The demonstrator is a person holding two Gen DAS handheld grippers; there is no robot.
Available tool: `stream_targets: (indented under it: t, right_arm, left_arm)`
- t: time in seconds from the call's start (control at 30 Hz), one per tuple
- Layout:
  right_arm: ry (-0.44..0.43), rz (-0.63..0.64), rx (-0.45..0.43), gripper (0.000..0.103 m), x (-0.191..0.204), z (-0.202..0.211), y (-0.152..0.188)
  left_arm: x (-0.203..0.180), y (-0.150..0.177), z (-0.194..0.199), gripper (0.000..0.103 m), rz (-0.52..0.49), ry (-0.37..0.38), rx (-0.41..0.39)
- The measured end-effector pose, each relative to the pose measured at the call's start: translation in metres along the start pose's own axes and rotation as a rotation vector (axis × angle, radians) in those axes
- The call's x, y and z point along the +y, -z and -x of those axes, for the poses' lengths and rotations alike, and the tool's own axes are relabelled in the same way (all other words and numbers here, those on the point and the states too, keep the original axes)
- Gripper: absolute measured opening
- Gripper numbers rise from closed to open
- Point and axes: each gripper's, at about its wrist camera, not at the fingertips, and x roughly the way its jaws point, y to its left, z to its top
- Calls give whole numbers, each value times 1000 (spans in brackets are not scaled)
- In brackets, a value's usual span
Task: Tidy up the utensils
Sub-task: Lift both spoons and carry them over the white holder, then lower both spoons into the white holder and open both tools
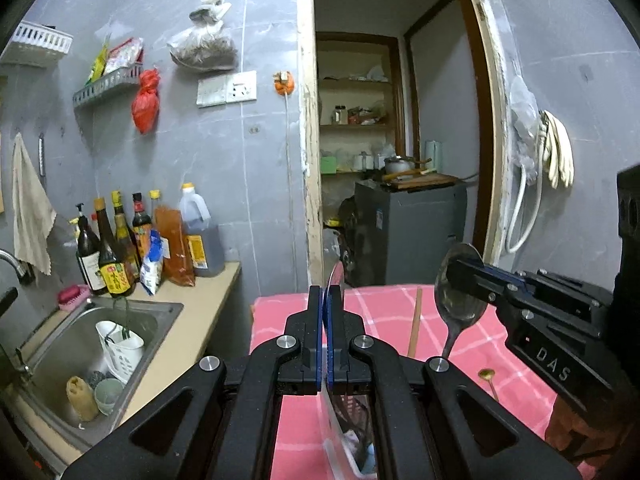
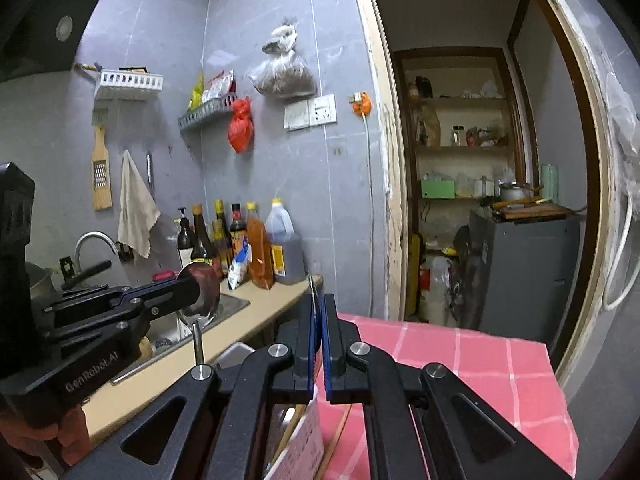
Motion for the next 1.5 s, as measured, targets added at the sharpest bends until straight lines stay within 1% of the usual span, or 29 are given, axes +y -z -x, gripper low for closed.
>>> stream_targets:
  t: [0.27,0.43,0.53,0.6,0.63,0.7,0.73,0.87,0.9,0.93,0.97,1.0,1.07,1.13,1.17,1.23,1.33,1.43,1.5]
  right_arm:
    - [-12,9,48,3,2,-4,11]
    - [-27,18,79,4,4,-7,17]
    - [-46,9,104,5,5,-9,19]
    - [-56,-1,110,5,3,-8,20]
    - [-65,-7,111,8,2,-7,20]
    - [-74,-16,113,17,1,-6,19]
    - [-81,-19,112,23,0,-5,18]
    - [-91,-36,102,26,-5,1,12]
    - [-88,-42,96,28,-7,4,10]
    - [-84,-47,89,34,-9,7,8]
    - [-75,-54,80,40,-12,11,6]
    - [-63,-58,75,44,-15,15,4]
    - [-24,-77,68,57,-27,25,1]
    - [27,-107,84,63,-44,36,1]
    - [43,-117,93,66,-50,40,3]
    - [101,-140,143,66,-68,48,10]
    - [165,-184,224,66,-90,57,24]
    - [204,-233,317,66,-111,66,45]
    - [207,-256,382,66,-120,69,59]
  left_arm:
    - [4,20,-12,0,35,21,78]
    - [5,23,-15,0,59,23,101]
    - [8,20,-15,0,96,47,117]
    - [8,20,-14,0,111,49,123]
    - [9,20,-13,0,117,46,126]
    - [10,20,-13,1,129,41,131]
    - [11,19,-12,1,135,39,133]
    - [14,18,-9,1,172,38,132]
    - [15,17,-8,1,180,38,130]
    - [15,16,-6,2,189,38,127]
    - [16,15,-4,6,200,38,121]
    - [16,13,-2,10,209,37,116]
    - [17,10,5,34,230,35,95]
    - [17,6,15,42,251,37,51]
    - [17,4,16,42,251,35,47]
    - [14,0,17,42,249,30,57]
    - [5,-3,25,42,235,32,48]
    - [-12,-4,34,42,213,44,41]
    - [-23,-1,37,42,201,55,49]
